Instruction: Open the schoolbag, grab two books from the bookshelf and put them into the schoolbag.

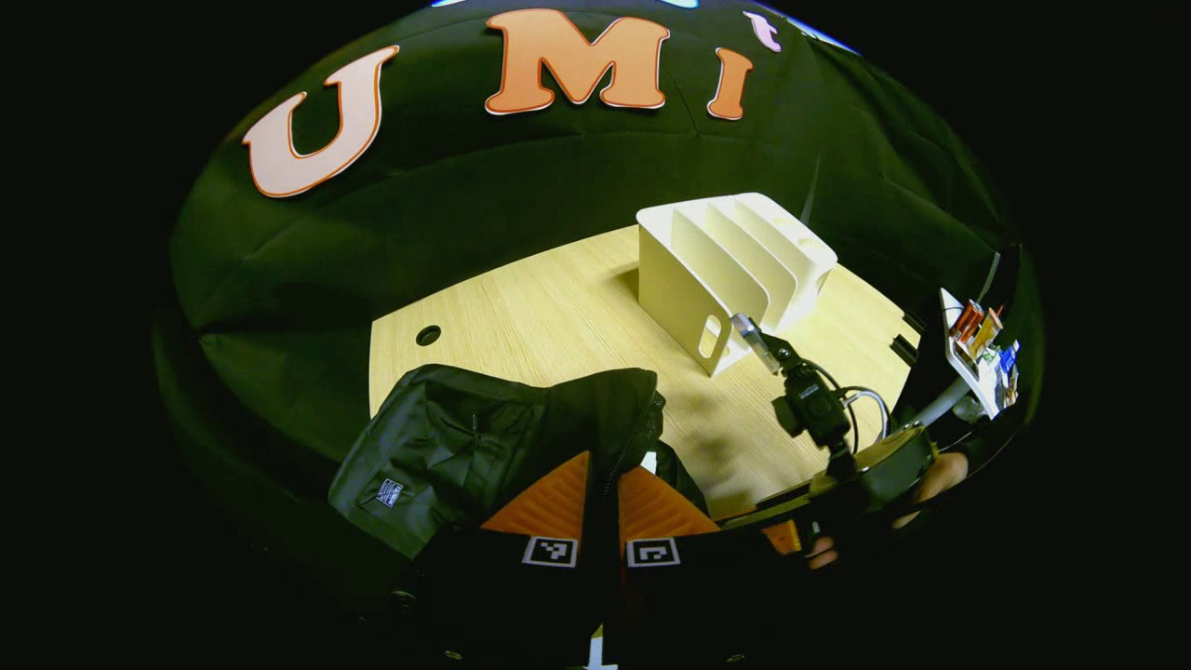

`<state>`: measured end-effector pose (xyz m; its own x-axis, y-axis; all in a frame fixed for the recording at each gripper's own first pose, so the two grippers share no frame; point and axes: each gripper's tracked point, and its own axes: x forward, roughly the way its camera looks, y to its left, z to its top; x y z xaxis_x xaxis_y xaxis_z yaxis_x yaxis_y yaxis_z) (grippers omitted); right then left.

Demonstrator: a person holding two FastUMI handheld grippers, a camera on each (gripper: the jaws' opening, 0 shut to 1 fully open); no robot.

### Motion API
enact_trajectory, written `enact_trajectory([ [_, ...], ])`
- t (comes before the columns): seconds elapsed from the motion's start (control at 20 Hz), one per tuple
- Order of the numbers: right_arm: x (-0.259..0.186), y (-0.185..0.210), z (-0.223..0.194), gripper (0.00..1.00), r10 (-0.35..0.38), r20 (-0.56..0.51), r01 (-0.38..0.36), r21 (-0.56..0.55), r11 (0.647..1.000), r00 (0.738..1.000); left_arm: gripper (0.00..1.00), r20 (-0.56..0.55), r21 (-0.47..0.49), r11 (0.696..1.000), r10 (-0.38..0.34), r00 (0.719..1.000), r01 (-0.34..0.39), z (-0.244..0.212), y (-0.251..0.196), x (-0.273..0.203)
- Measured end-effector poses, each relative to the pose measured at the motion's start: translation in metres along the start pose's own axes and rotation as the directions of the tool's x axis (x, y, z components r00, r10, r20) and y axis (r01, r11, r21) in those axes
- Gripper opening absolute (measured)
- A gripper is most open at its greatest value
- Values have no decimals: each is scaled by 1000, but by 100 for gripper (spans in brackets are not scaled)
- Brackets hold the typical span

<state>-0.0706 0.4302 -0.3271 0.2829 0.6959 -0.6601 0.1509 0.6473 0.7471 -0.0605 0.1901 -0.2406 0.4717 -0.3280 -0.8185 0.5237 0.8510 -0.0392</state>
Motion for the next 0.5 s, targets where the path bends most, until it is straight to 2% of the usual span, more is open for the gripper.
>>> enact_trajectory([
  [0.1, -17, -12, 4, 88, -28, 24, 28, 12, 1000, 999, 5, 9, 20, 1000, -14, 1000, 14, -2, -2, 2],
  [0.25, -50, -28, 28, 87, -69, 137, 65, 37, 997, 988, 5, 12, 53, 998, -35, 999, 34, -5, -9, 5],
  [0.5, -122, -50, 73, 88, -135, 316, 134, 24, 991, 939, 7, 8, 75, 997, -11, 1000, 11, -13, -18, 13],
])
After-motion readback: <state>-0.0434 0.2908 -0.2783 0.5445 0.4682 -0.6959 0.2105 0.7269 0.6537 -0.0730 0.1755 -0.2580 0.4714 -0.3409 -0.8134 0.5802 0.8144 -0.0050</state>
